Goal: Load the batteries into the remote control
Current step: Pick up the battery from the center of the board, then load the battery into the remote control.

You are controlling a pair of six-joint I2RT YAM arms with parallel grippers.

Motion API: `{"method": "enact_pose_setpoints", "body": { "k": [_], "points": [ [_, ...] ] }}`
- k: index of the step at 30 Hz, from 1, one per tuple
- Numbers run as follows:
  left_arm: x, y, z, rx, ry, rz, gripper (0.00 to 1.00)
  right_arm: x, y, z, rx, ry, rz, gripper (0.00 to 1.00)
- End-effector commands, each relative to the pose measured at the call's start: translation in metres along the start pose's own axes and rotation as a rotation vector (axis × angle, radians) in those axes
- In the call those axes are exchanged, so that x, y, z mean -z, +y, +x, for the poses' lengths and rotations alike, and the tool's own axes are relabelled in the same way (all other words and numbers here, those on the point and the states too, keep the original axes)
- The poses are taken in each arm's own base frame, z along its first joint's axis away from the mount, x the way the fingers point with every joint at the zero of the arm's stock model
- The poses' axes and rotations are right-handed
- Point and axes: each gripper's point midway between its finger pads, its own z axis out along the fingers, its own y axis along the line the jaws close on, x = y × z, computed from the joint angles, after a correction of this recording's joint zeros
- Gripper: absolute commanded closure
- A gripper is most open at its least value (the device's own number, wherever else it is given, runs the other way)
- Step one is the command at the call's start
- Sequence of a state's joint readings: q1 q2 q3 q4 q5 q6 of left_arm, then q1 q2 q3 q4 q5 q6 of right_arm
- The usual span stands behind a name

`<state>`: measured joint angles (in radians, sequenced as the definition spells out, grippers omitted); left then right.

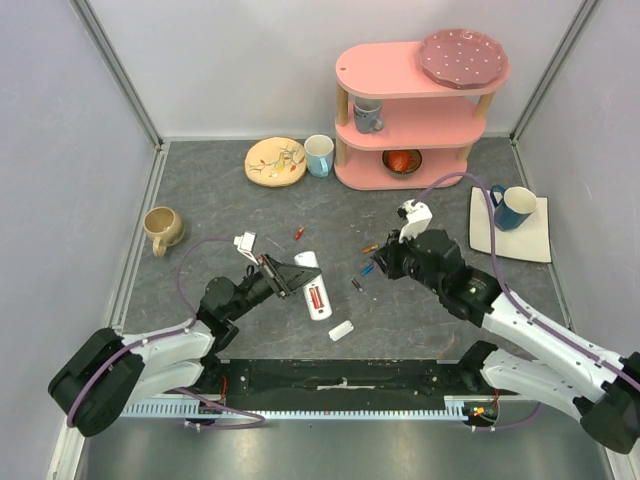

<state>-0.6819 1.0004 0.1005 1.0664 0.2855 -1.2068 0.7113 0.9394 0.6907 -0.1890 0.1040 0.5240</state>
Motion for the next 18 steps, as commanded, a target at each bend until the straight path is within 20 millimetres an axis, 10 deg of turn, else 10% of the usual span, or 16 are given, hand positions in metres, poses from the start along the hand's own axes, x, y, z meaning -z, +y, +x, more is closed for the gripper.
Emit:
{"method": "enact_pose_setpoints", "body": {
  "k": [1,18],
  "points": [
    [-0.012,-0.04,-0.028,0.064,-0.105,0.149,0.98,0.016,0.037,-0.013,-0.011,-0.08,-0.086,1.0],
    [-0.027,-0.034,-0.019,0.166,-0.074,0.144,0.98,0.037,0.124,-0.033,0.009,-0.172,-0.263,1.0]
  ]
}}
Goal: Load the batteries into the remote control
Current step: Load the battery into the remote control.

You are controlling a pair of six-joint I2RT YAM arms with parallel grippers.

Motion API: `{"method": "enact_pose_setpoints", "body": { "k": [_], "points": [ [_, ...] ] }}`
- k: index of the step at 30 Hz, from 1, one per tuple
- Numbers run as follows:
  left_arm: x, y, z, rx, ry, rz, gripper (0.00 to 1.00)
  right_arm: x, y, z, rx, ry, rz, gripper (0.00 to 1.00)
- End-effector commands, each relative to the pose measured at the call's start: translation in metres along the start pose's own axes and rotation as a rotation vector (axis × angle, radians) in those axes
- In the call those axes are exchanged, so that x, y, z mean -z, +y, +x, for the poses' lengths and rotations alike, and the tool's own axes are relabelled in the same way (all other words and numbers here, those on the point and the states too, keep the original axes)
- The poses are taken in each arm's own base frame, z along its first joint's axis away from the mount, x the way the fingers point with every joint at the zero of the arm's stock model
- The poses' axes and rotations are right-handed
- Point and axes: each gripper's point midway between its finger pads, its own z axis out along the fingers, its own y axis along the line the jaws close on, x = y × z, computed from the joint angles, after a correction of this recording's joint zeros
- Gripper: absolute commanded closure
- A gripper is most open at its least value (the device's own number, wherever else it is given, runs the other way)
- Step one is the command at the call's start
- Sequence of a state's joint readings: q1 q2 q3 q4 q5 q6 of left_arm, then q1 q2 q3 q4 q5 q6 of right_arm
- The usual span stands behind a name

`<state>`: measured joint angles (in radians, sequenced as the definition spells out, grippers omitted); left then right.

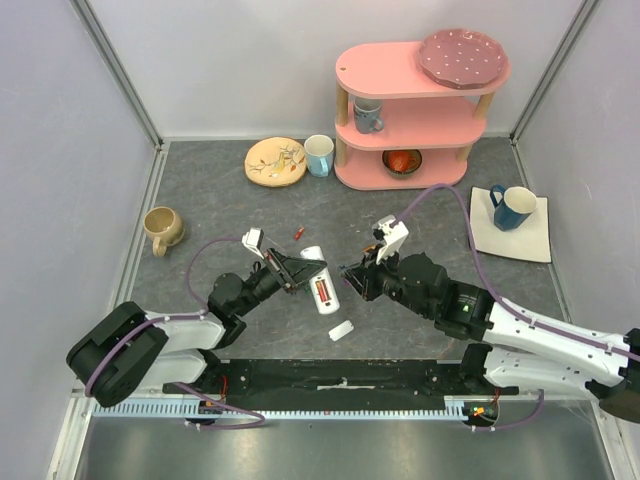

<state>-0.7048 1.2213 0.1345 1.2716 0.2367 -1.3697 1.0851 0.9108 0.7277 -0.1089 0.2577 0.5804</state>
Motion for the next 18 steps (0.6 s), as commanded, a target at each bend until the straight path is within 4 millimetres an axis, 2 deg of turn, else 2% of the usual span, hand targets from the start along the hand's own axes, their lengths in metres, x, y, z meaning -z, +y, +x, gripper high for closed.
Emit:
{"method": "enact_pose_setpoints", "body": {
  "k": [1,8,18],
  "points": [
    [-0.008,-0.038,-0.009,0.006,-0.032,0.138,0.98,-0.003,0.023,-0.035,-0.022,-0.106,-0.023,1.0],
    [-0.01,-0.036,-0.007,0.012,-0.019,0.137,0.98,-0.013,0.038,-0.03,0.002,-0.087,-0.035,1.0],
    [-0.013,-0.041,-0.005,0.008,-0.009,0.153,0.98,-0.021,0.04,-0.016,0.02,-0.054,-0.019,1.0]
  ]
}}
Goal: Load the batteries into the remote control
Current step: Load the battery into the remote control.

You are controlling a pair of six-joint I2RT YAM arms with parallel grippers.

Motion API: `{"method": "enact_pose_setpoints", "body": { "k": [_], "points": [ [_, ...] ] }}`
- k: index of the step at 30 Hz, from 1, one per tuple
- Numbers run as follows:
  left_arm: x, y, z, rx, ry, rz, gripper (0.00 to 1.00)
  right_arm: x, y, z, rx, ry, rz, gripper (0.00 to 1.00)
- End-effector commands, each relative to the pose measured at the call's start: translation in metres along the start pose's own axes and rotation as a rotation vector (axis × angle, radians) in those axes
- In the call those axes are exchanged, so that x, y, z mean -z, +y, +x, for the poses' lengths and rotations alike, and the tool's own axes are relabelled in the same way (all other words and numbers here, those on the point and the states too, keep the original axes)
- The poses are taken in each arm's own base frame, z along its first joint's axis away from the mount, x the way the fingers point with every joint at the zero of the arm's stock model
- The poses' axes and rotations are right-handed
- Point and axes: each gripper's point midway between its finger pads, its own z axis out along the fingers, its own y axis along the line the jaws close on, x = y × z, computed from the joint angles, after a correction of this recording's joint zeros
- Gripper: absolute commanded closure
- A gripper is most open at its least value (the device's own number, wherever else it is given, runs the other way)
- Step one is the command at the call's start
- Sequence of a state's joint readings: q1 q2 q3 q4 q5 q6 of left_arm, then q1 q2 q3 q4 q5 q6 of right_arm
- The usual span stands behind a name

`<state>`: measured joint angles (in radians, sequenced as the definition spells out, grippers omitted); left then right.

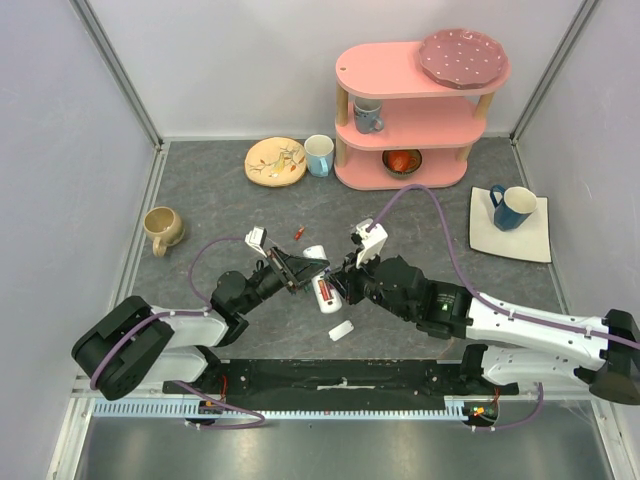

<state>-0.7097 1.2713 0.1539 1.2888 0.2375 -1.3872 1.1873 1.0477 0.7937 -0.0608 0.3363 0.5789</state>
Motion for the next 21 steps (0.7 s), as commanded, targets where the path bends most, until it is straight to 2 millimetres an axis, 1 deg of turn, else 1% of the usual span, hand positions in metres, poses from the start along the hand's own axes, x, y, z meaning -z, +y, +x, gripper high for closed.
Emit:
{"method": "enact_pose_setpoints", "body": {
  "k": [1,10,15,21],
  "points": [
    [-0.007,-0.046,-0.006,-0.014,-0.017,0.166,0.98,-0.001,0.01,-0.023,-0.018,-0.072,-0.007,1.0],
    [-0.009,-0.051,-0.006,-0.019,-0.014,0.183,0.98,-0.003,0.007,-0.013,-0.013,-0.056,0.003,1.0],
    [-0.009,-0.052,-0.006,-0.024,-0.015,0.186,0.98,-0.003,0.0,-0.007,-0.014,-0.042,0.029,1.0],
    [-0.01,-0.055,-0.007,-0.033,-0.019,0.193,0.98,-0.002,-0.004,0.003,-0.015,-0.011,0.04,1.0]
  ]
}}
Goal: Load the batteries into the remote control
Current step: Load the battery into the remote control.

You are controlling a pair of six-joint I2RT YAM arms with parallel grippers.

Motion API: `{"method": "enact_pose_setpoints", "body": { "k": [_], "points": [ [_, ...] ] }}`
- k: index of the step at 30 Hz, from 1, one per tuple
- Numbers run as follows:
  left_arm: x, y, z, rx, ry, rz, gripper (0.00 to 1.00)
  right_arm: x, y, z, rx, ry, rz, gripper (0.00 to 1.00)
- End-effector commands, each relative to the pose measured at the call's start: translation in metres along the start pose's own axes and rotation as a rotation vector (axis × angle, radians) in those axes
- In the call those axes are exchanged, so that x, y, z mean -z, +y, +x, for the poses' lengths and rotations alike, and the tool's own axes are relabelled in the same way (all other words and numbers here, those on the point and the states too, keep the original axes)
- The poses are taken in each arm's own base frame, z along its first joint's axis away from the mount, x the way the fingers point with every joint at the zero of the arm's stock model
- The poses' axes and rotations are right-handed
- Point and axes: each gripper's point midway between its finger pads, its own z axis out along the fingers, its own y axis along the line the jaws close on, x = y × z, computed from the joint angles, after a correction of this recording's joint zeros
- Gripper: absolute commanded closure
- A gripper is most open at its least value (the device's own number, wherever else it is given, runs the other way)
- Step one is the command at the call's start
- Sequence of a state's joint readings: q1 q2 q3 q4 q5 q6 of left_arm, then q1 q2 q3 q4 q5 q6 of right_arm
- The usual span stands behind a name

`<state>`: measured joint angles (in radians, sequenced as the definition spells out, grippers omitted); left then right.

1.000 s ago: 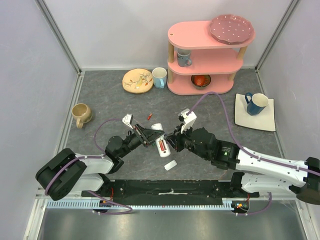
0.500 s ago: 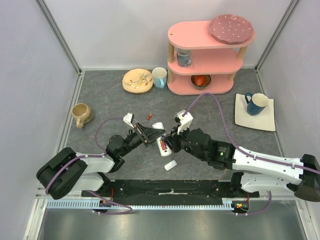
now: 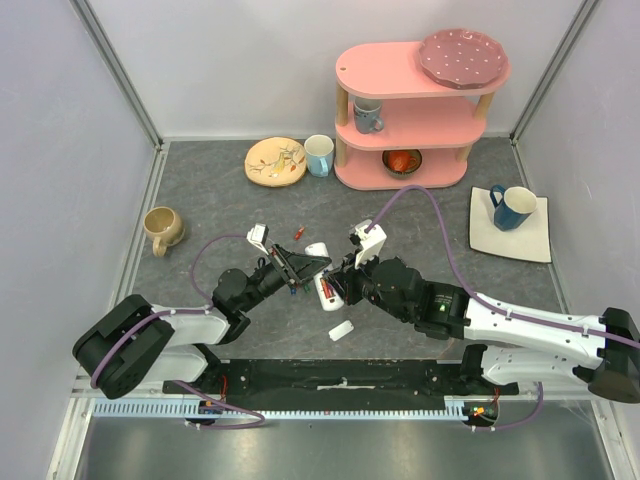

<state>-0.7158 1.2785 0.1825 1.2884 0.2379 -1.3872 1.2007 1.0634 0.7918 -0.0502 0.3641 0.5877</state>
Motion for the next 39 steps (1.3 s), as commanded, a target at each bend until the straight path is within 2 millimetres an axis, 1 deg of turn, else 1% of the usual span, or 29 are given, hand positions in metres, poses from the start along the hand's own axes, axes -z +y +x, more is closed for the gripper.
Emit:
{"method": "enact_pose_setpoints", "body": {
  "k": [1,10,23,26,28,30,39],
  "points": [
    [-0.005,-0.047,-0.007,-0.03,-0.023,0.173,0.98,0.002,-0.003,-0.001,-0.019,-0.009,0.024,1.0],
    [-0.01,-0.052,-0.01,-0.047,-0.031,0.182,0.98,0.004,-0.003,0.006,-0.03,0.034,0.027,1.0],
    [-0.012,-0.052,-0.011,-0.063,-0.035,0.18,0.98,0.007,0.0,0.027,-0.058,0.133,0.021,1.0],
    [-0.013,-0.053,-0.011,-0.065,-0.032,0.18,0.98,0.007,0.0,0.028,-0.061,0.14,0.023,0.97],
    [-0.013,-0.052,-0.01,-0.065,-0.029,0.18,0.98,0.008,-0.001,0.028,-0.063,0.142,0.028,0.92],
    [-0.013,-0.052,-0.011,-0.065,-0.031,0.181,0.98,0.008,-0.001,0.025,-0.066,0.135,0.034,0.87],
    [-0.012,-0.046,-0.008,-0.061,-0.02,0.163,0.98,0.008,-0.004,0.014,-0.074,0.107,0.063,0.72]
  ]
}}
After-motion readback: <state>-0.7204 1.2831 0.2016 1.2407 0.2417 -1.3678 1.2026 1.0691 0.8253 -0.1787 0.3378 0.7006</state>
